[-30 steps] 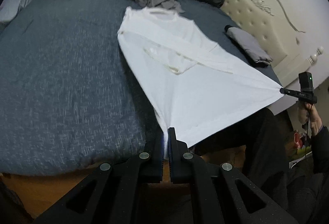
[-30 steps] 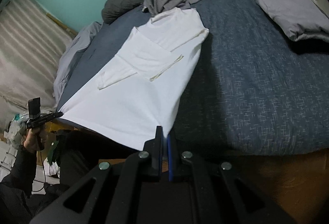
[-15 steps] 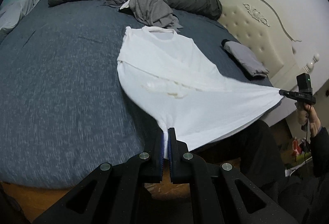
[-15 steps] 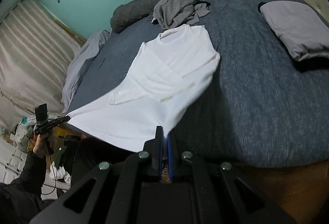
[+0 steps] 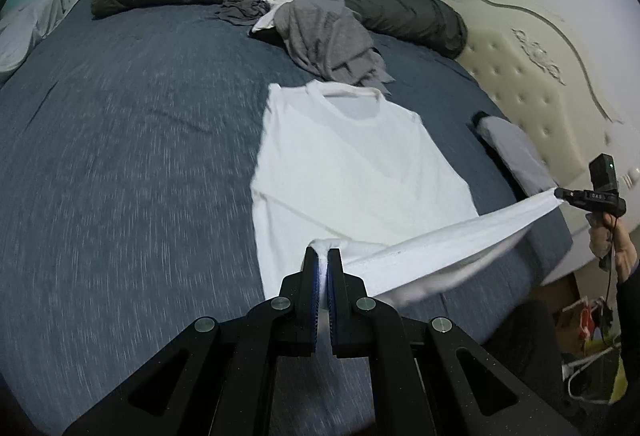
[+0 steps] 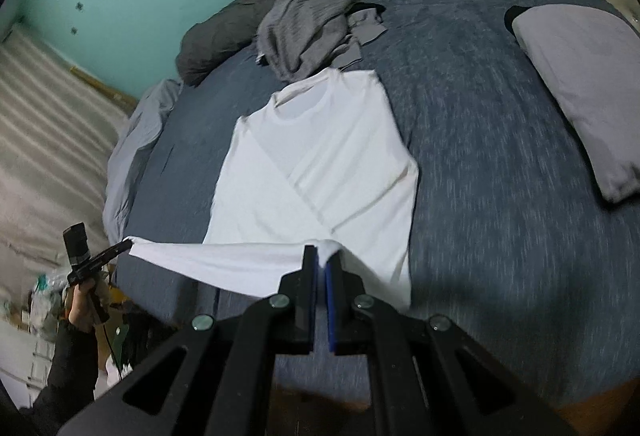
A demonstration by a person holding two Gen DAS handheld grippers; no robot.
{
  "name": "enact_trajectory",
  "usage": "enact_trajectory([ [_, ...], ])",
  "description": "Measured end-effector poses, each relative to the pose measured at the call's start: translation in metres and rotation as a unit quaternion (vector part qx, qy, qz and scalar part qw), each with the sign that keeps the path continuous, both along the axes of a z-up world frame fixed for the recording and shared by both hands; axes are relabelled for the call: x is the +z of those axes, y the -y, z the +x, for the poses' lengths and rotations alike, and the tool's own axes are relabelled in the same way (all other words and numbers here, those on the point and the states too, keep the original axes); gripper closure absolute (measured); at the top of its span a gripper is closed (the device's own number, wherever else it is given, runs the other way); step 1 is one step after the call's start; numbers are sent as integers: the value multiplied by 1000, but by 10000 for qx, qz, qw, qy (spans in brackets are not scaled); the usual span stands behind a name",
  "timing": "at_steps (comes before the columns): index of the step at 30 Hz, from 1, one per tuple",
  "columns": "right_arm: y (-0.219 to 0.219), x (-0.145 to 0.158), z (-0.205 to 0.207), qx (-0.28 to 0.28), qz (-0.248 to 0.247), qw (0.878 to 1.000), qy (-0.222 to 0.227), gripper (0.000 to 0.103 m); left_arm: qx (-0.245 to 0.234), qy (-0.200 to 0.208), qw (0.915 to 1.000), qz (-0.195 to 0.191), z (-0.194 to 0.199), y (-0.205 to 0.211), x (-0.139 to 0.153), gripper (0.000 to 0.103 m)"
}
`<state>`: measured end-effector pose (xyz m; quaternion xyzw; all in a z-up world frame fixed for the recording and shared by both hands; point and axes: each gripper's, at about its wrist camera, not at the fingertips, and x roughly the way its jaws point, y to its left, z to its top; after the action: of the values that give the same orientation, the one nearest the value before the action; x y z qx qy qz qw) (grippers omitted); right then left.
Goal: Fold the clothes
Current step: 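Lift the hem with both tools and fold it toward the collar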
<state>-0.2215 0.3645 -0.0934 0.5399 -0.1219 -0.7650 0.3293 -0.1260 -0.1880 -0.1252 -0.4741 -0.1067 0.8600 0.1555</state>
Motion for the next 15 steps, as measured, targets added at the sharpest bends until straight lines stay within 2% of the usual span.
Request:
enact_trajectory([
  [6,25,-16,-78,-167,86,9997,129,100,117,165,9998,-5,-88,11,-22,99],
  [15,64,-49,-184,-439,285,9982,278,100,387,493,9977,242,-199,31,-64,99],
])
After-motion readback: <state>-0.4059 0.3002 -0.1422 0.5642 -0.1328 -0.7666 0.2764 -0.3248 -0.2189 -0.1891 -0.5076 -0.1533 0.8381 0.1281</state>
